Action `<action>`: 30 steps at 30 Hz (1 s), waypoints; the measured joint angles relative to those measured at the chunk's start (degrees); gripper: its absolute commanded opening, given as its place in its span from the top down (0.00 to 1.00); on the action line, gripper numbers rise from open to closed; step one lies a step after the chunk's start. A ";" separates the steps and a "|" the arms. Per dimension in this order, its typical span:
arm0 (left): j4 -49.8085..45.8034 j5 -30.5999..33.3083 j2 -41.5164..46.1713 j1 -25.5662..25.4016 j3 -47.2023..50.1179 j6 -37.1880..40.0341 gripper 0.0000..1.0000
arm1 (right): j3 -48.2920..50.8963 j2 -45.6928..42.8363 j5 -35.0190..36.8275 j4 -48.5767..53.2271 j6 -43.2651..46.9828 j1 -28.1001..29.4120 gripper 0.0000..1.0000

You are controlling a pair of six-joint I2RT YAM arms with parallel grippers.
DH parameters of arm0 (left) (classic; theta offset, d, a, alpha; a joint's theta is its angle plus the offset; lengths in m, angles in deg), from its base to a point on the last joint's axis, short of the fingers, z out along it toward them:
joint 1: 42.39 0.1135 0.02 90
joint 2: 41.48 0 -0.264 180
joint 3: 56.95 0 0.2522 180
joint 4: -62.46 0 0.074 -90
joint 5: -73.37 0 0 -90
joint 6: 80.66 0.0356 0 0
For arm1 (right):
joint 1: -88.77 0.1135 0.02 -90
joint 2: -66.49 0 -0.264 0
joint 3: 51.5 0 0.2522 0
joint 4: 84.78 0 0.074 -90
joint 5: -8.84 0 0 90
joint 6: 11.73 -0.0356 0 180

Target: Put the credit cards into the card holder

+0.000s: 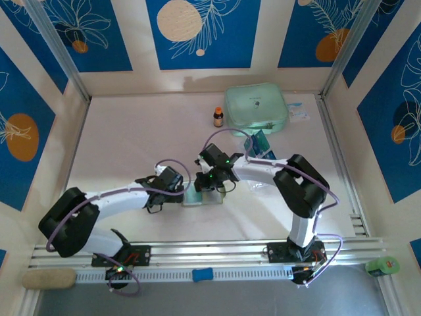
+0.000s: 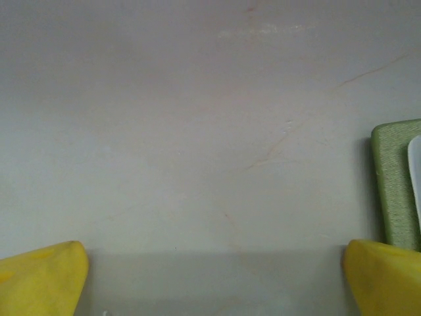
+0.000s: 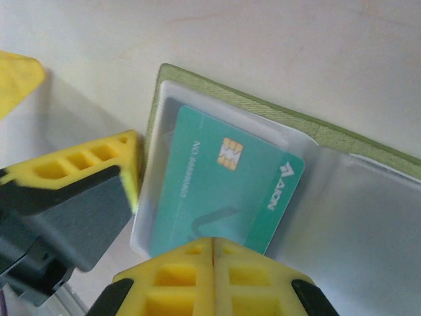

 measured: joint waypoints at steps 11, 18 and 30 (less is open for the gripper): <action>-1.86 1.53 3.63 0.00 0.00 0.00 0.00 | 0.85 -1.62 0.87 0.79 0.02 -0.87 0.99; -1.70 1.44 -0.52 0.00 0.00 -0.13 0.00 | 0.85 1.29 0.90 0.83 0.02 -0.85 1.00; -0.72 1.05 -1.38 0.00 -0.02 -0.17 0.00 | 0.55 3.04 0.66 0.68 0.02 -0.81 1.00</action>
